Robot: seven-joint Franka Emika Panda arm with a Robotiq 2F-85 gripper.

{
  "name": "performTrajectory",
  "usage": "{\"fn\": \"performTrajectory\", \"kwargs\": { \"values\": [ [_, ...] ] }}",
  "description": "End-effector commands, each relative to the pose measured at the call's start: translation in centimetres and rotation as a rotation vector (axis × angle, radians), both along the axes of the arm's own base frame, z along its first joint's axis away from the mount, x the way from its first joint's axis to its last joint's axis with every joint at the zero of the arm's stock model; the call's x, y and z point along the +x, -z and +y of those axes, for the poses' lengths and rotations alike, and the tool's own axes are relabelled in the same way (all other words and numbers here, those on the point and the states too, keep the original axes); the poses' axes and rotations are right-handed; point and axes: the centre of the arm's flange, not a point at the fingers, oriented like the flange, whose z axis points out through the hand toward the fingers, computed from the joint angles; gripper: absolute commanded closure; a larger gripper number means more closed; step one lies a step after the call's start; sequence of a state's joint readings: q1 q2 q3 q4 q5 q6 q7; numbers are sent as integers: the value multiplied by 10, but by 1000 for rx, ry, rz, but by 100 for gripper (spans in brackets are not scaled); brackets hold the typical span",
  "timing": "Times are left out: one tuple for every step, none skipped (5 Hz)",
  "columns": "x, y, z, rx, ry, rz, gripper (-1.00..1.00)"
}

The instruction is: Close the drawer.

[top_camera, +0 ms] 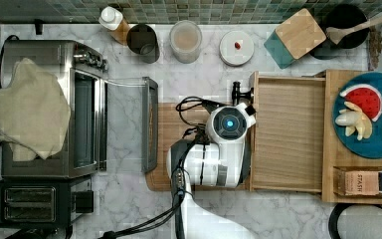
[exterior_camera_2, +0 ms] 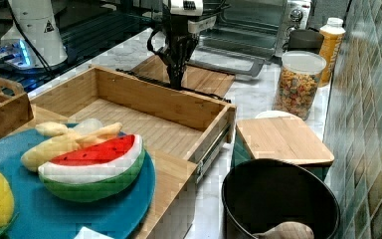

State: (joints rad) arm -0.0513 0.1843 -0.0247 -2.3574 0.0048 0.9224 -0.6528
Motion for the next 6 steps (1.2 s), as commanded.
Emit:
{"fn": "performTrajectory", "kwargs": {
  "values": [
    [0,-53,-139,-42,-21,-112,100],
    [-12,-58,-174,-57,8,-147,100],
    [-18,-66,-232,-63,43,-156,100],
    [-30,-79,-288,-96,-1,-119,100],
    [-39,-82,-342,-118,-59,-97,100],
    [-49,-89,-371,-158,-50,-81,100]
  ]
}}
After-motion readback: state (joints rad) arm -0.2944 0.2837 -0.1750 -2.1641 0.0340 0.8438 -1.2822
